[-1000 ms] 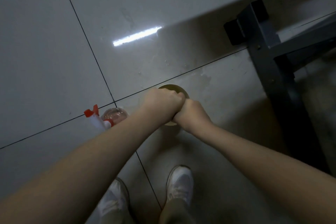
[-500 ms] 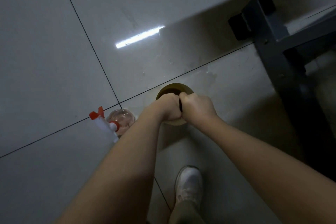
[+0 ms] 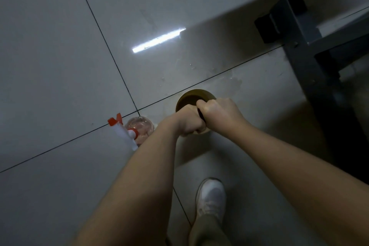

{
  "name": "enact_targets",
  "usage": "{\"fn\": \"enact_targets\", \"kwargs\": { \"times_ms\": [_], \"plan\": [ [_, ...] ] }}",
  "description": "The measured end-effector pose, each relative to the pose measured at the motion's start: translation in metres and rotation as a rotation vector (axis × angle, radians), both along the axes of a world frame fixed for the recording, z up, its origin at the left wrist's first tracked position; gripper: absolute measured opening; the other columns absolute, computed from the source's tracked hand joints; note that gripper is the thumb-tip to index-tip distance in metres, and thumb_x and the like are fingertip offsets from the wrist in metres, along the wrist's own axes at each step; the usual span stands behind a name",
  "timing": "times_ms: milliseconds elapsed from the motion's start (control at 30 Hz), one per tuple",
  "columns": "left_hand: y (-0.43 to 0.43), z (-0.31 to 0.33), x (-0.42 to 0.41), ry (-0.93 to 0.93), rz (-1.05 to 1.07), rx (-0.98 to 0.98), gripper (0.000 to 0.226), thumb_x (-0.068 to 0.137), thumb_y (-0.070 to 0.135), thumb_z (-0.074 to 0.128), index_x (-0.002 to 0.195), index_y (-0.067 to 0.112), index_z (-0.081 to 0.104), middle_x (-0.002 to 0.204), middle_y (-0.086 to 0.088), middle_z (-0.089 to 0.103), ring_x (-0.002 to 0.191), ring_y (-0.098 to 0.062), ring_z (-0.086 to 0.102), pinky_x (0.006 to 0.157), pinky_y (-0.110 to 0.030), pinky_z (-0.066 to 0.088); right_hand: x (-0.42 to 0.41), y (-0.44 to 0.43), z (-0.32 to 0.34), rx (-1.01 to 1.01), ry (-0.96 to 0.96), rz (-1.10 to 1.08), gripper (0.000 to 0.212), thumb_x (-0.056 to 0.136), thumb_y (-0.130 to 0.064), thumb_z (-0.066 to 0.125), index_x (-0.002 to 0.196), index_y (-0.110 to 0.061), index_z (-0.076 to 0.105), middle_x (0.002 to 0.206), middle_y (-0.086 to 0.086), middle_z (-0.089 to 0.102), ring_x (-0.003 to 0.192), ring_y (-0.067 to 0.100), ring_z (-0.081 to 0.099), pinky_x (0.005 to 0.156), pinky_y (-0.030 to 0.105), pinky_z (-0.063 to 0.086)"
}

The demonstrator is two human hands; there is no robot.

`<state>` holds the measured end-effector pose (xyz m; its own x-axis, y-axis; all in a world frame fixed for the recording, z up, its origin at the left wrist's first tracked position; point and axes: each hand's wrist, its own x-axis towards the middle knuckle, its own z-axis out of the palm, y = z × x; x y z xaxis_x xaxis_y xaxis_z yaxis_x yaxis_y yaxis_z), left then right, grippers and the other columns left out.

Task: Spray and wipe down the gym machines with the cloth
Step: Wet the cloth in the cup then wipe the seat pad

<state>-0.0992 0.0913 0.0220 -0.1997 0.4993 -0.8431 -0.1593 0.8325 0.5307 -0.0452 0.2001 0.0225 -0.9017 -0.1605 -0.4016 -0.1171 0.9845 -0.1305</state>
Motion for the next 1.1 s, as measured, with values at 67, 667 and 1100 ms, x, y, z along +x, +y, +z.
{"fn": "enact_targets", "kwargs": {
  "times_ms": [67, 667, 1100],
  "plan": [
    [0.009, 0.004, 0.001, 0.098, -0.075, 0.045, 0.011, 0.083, -0.004, 0.054, 0.080, 0.005, 0.060, 0.074, -0.011, 0.060, 0.063, -0.023, 0.055, 0.056, -0.028, 0.046, 0.008, 0.004, -0.001, -0.038, 0.109, -0.079, 0.036, 0.053, -0.008, 0.087, 0.073, -0.007, 0.058, 0.049, 0.003, 0.054, 0.035, 0.021, 0.051, 0.039, 0.020, 0.029],
    [-0.065, 0.058, 0.024, 0.765, 0.175, 0.122, 0.033, 0.093, 0.011, 0.052, 0.126, 0.013, 0.057, 0.125, -0.005, 0.060, 0.115, -0.022, 0.055, 0.098, -0.036, 0.043, 0.044, -0.020, 0.018, -0.803, -0.371, -1.308, 0.071, 0.068, -0.043, 0.079, 0.127, -0.020, 0.047, 0.121, 0.004, 0.057, 0.099, 0.024, 0.054, 0.076, 0.034, 0.045],
    [-0.192, 0.003, 0.041, 0.615, 0.755, -0.203, 0.077, 0.076, -0.011, 0.057, 0.144, 0.015, 0.033, 0.143, -0.007, 0.039, 0.109, -0.020, 0.050, 0.088, -0.038, 0.047, 0.033, -0.038, 0.009, -0.941, -0.288, -1.577, 0.046, 0.099, -0.044, 0.035, 0.139, -0.020, 0.039, 0.139, 0.009, 0.045, 0.122, 0.031, 0.048, 0.102, 0.049, 0.042]
  ]
}}
